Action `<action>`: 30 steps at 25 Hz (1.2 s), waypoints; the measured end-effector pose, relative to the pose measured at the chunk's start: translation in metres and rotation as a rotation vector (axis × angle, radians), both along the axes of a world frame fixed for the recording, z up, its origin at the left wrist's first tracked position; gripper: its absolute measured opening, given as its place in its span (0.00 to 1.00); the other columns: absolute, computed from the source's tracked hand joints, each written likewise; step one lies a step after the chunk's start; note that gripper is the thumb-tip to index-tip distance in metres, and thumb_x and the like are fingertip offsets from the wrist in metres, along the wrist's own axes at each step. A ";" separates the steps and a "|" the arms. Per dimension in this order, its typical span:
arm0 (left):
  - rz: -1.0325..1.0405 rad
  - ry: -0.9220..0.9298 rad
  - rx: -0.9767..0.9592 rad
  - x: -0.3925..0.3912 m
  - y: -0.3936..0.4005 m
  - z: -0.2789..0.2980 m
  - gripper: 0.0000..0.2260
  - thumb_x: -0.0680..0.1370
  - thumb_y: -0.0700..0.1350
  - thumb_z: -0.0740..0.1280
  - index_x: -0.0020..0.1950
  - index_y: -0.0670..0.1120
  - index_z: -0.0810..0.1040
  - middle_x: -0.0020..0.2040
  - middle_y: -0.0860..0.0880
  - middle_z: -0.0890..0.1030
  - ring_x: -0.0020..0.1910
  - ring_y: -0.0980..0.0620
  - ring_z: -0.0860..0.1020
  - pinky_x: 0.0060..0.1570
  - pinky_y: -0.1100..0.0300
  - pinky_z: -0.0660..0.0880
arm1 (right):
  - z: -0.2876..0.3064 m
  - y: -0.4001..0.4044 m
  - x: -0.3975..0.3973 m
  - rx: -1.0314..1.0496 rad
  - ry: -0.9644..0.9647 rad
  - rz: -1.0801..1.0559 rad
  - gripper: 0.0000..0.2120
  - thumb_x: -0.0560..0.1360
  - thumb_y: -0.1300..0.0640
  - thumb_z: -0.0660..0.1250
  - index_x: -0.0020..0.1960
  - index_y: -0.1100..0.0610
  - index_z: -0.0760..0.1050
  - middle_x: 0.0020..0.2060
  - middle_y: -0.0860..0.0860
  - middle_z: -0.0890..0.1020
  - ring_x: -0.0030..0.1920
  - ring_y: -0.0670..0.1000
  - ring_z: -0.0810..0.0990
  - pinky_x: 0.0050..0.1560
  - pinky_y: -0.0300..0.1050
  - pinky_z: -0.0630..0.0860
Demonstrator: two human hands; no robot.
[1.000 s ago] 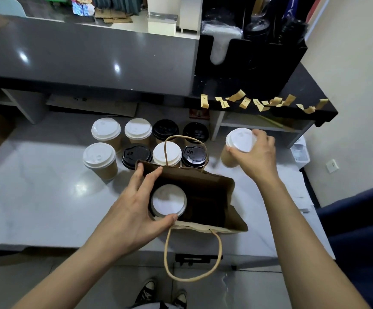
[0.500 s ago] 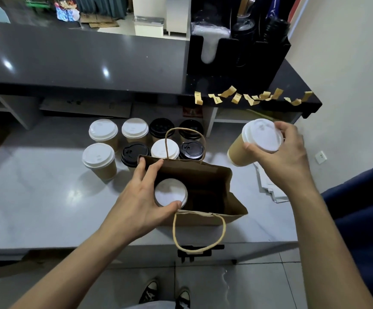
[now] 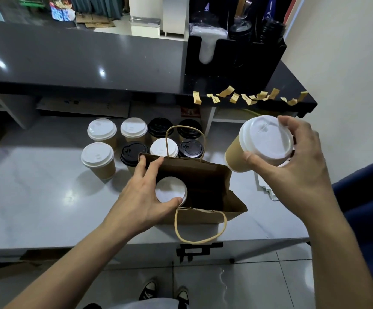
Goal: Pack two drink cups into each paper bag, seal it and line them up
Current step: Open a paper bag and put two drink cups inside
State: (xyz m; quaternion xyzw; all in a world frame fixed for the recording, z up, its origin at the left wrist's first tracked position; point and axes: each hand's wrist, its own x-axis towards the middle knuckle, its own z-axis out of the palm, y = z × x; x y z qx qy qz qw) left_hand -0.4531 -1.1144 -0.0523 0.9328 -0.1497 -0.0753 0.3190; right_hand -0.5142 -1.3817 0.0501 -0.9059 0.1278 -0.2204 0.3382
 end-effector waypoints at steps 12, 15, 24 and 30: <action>-0.007 0.020 0.000 0.001 -0.003 0.003 0.45 0.69 0.66 0.72 0.79 0.63 0.51 0.83 0.47 0.46 0.78 0.42 0.62 0.70 0.50 0.66 | -0.006 0.037 -0.007 0.023 0.096 0.264 0.40 0.60 0.31 0.70 0.69 0.38 0.64 0.60 0.37 0.68 0.63 0.43 0.69 0.58 0.41 0.71; -0.019 0.019 -0.013 0.002 -0.003 0.003 0.45 0.69 0.67 0.72 0.78 0.64 0.51 0.83 0.46 0.47 0.79 0.42 0.60 0.72 0.49 0.65 | -0.023 0.051 0.000 0.051 0.133 0.329 0.39 0.60 0.31 0.70 0.68 0.36 0.63 0.58 0.34 0.67 0.61 0.42 0.69 0.54 0.36 0.70; -0.013 0.015 -0.019 0.000 -0.002 0.001 0.44 0.69 0.68 0.70 0.79 0.63 0.51 0.83 0.47 0.47 0.78 0.43 0.62 0.69 0.53 0.66 | -0.063 0.035 0.022 -0.085 0.277 0.365 0.39 0.65 0.43 0.77 0.70 0.41 0.62 0.60 0.38 0.65 0.60 0.40 0.64 0.53 0.29 0.62; -0.022 0.021 0.006 0.000 -0.004 0.004 0.44 0.69 0.66 0.71 0.79 0.62 0.51 0.83 0.49 0.46 0.77 0.43 0.63 0.69 0.52 0.66 | -0.053 0.008 0.030 -0.173 0.459 0.390 0.39 0.63 0.45 0.80 0.67 0.34 0.63 0.58 0.40 0.61 0.56 0.49 0.74 0.48 0.42 0.77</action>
